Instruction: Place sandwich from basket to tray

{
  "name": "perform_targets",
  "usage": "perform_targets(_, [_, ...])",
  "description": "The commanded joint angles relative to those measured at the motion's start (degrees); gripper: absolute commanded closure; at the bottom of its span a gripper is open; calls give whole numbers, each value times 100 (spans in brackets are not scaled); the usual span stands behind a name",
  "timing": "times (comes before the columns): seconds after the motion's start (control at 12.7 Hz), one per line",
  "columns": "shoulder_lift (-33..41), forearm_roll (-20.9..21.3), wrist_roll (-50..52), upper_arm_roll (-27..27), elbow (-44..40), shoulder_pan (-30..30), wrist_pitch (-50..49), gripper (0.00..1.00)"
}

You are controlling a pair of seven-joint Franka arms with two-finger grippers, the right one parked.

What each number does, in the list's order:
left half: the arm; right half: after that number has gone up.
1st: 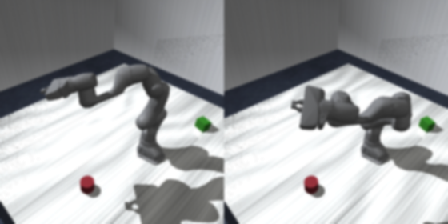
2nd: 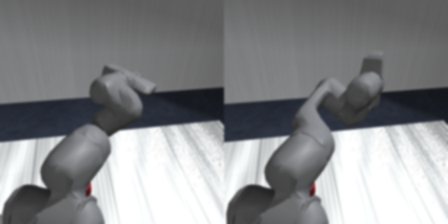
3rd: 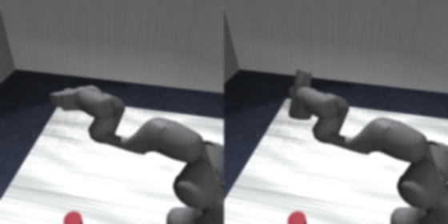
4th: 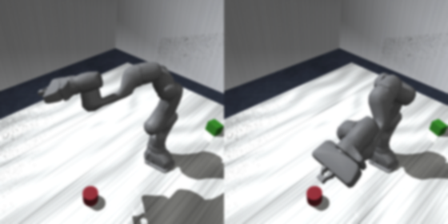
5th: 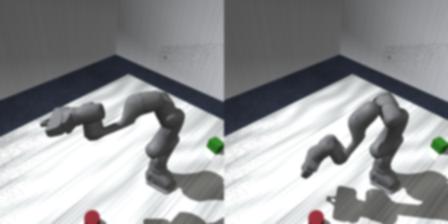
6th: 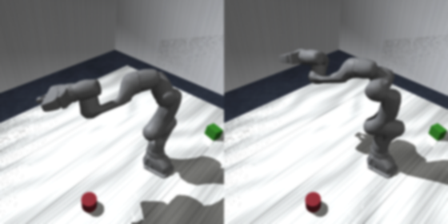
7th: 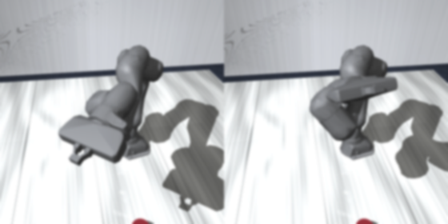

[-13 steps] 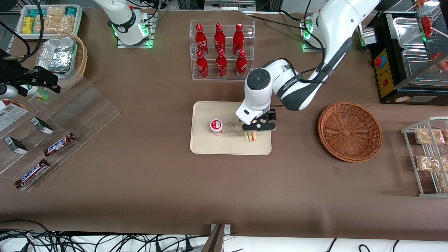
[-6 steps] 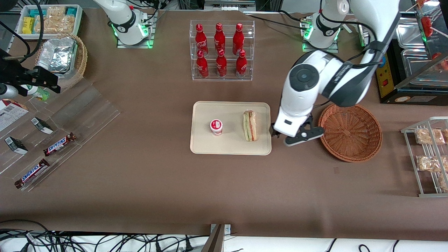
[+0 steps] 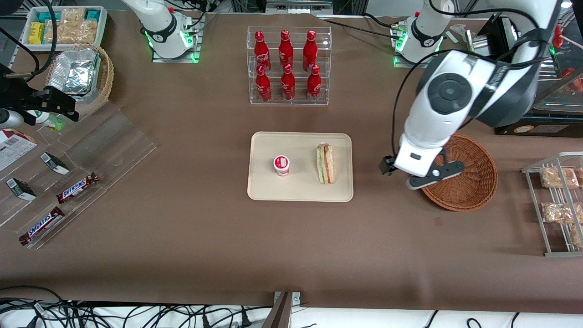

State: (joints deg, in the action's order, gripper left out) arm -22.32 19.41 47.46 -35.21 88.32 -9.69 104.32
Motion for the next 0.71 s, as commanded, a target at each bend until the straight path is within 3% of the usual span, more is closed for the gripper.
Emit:
perform_targets(0.0, [236,-428,-788,-47,-105,-392,-368,0])
perform_targets(0.31, [605,-797,-1650,206,-131,-552,-728,0])
perform_targets(0.63, [1246,-1606,-2906,1532,-43,18,-1097,0])
